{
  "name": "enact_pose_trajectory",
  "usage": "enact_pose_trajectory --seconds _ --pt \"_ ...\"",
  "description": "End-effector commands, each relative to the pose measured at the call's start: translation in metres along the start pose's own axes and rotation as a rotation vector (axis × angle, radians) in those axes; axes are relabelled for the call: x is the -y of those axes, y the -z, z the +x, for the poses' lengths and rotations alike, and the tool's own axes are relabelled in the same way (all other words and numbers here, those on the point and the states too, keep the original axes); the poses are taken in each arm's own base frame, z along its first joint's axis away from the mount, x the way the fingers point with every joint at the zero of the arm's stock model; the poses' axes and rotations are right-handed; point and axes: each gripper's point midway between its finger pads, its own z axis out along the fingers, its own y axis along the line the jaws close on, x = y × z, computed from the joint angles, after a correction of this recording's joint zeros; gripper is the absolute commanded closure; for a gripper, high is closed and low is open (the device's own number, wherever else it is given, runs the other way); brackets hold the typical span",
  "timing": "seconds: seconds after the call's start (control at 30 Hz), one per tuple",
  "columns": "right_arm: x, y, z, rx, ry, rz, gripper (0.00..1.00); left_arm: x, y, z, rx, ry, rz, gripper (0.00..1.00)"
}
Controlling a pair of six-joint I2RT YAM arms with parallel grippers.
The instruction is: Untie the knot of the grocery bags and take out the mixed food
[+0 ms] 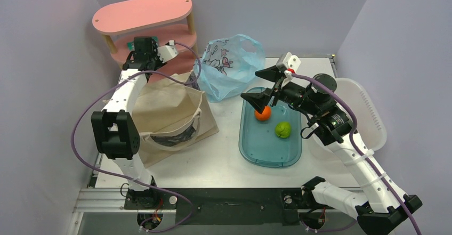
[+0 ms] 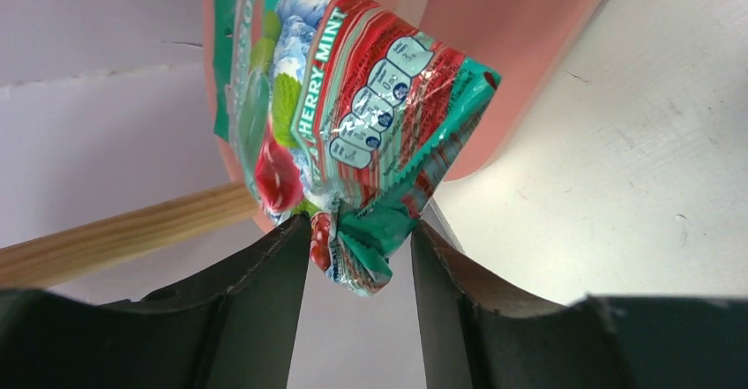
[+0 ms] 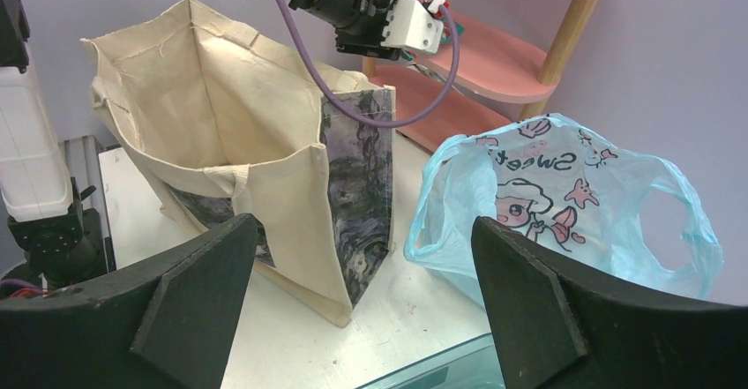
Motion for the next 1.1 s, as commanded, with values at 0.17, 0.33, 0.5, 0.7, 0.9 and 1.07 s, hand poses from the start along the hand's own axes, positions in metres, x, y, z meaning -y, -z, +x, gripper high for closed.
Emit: enact_pose_trajectory --seconds 0.17,0.33,0.5,0.7,0.9,1.07 --pt "0.001 0.002 -0.012 0.040 0.029 0.000 0.13 -0.036 0.019 -0.010 0.054 0.018 -0.090 0.61" --pt "0.003 0.002 -0.011 0.036 0.027 0.001 0.13 -0.054 0.006 -0.013 0.035 0.009 -0.145 0.75" --pt "0.003 0.002 -0.009 0.033 0.026 0.001 0.13 -0.071 0.002 -0.017 0.035 0.003 -0.191 0.79" --pt "0.005 0.001 -0.009 0.030 0.024 0.003 0.13 -0.049 0.012 -0.026 0.105 0.021 -0.046 0.60" --pt "0.004 -0.001 -0.008 0.029 0.023 -0.007 0.13 -0.016 0.063 -0.033 0.212 0.022 0.135 0.51" --pt "0.006 -0.004 -0.009 0.030 0.021 -0.010 0.13 0.001 0.109 -0.044 0.305 0.044 0.220 0.48"
